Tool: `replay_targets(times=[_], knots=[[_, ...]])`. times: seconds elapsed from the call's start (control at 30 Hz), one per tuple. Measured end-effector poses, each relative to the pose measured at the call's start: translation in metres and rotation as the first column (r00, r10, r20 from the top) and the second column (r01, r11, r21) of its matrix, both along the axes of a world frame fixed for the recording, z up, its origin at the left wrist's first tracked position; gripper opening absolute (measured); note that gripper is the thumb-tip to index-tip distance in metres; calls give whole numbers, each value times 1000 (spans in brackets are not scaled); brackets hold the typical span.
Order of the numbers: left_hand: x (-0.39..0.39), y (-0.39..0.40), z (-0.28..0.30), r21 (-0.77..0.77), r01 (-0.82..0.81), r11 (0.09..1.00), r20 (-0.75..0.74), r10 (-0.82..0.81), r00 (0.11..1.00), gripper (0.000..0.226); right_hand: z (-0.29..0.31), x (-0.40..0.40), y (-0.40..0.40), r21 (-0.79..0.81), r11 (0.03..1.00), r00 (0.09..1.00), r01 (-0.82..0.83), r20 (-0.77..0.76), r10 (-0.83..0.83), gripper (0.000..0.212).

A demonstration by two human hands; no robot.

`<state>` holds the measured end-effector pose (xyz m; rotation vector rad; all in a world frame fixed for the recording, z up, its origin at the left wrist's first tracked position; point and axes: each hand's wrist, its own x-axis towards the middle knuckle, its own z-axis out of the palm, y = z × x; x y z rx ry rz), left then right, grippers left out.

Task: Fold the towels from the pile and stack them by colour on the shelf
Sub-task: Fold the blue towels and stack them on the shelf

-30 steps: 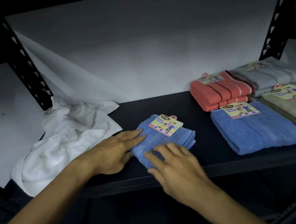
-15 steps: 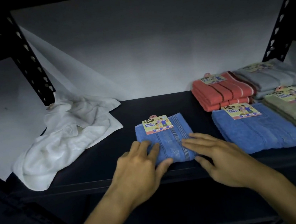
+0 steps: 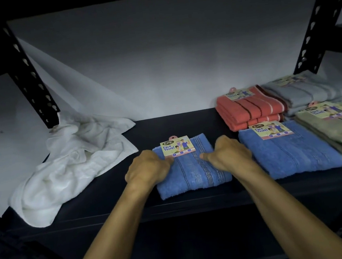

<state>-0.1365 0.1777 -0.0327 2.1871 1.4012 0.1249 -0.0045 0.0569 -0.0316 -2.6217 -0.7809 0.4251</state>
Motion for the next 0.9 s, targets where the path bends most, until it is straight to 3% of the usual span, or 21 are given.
replay_targets(times=[0.17, 0.33, 0.47, 0.6, 0.73, 0.9], knots=[[1, -3, -9, -59, -36, 998, 125, 44, 991, 35, -5, 7, 8, 123, 988, 981, 89, -183, -65, 38], [2, -11, -13, 18, -48, 999, 199, 43, 979, 35, -15, 2, 8, 221, 972, 988, 84, -143, -52, 14], [6, -24, -7, -10, -48, 999, 414, 48, 909, 32, -11, 4, -7, 559, 794, 939, 240, -340, -44, 15], [32, -51, 9, 10, 4, 1000, 613, -9, 790, 36, 5, 31, -36, 705, 623, 936, 340, -314, -156, 28], [79, -94, 19, -12, 128, 992, 700, -83, 709, 50, 22, 74, -82, 610, 760, 953, 226, 23, -302, 31], [131, -140, 14, -38, 216, 976, 665, -137, 734, 54, 26, 115, -132, 378, 892, 925, 248, 181, -333, 32]])
